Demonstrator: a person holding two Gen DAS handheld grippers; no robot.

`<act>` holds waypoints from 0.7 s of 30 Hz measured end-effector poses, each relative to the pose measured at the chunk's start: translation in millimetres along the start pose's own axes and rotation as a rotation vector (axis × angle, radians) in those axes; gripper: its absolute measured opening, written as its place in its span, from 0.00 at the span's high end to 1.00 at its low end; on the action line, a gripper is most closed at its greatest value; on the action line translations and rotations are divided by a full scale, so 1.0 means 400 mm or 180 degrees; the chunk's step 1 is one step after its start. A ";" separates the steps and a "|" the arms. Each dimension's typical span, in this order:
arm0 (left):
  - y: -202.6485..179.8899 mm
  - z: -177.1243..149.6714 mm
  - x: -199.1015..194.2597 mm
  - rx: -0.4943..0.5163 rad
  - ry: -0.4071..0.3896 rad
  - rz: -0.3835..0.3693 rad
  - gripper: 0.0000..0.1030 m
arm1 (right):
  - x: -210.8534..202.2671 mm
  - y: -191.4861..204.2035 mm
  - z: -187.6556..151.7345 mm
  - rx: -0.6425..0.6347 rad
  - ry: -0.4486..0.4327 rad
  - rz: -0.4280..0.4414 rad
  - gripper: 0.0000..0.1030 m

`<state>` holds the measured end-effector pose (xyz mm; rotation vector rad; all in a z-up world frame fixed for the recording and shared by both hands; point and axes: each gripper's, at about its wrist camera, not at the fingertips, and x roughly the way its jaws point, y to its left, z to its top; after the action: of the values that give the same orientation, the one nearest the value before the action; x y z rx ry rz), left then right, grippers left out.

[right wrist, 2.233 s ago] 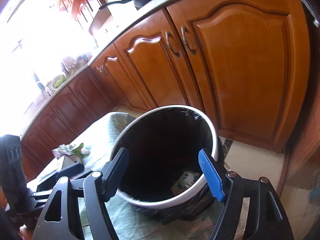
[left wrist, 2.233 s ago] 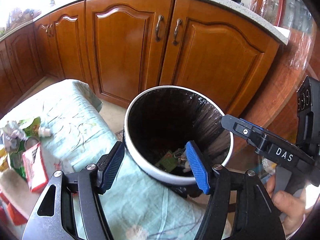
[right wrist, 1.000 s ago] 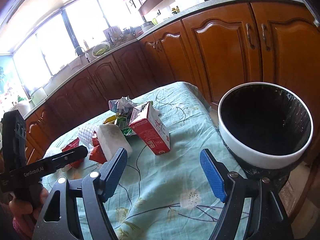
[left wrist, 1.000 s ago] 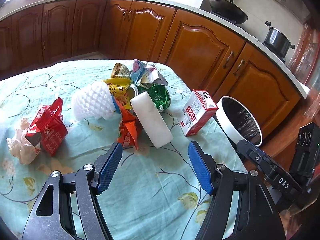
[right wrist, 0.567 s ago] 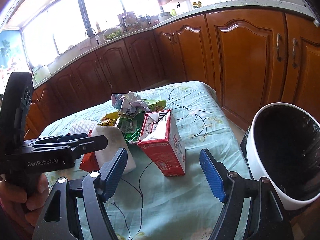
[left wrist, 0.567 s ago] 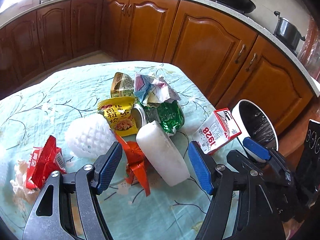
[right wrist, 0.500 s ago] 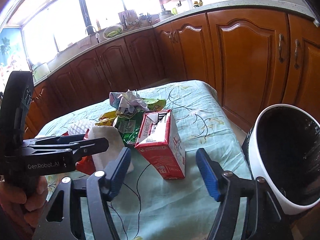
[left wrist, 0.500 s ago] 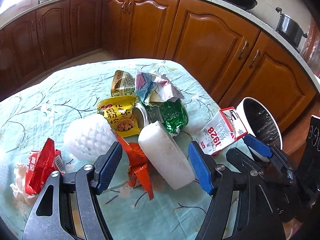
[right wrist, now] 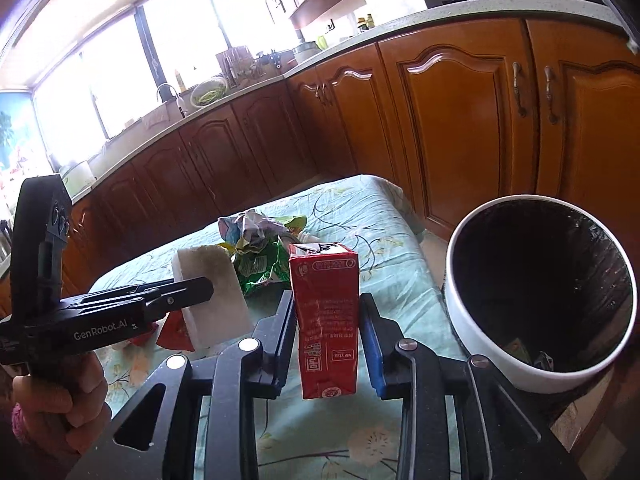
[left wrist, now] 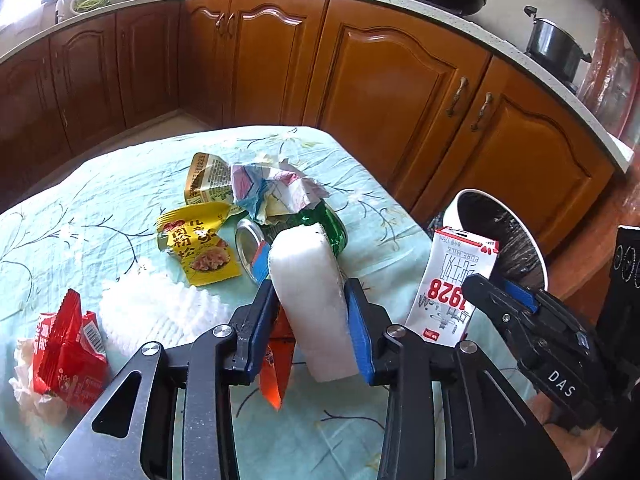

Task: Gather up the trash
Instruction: 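Grasp red juice carton with right tool while left tool grasps white sponge block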

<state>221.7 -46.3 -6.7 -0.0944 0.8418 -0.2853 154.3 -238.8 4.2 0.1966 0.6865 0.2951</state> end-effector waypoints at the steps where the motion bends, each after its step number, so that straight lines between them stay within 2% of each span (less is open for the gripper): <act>1: -0.009 -0.001 -0.009 0.0012 -0.0017 -0.0033 0.68 | -0.014 -0.008 -0.002 0.0028 -0.0014 -0.0010 0.70; 9: -0.085 -0.023 -0.052 0.0113 -0.0043 -0.0317 0.68 | -0.102 -0.061 -0.012 0.0225 -0.0146 -0.0114 0.70; 21: -0.197 -0.015 -0.034 0.0250 0.0021 -0.0655 0.68 | -0.212 -0.182 -0.006 0.0480 -0.0363 -0.0314 0.70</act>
<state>191.9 -117.9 14.5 -0.1071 0.8277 -0.5117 105.2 -335.2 32.6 0.3198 0.6036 0.1364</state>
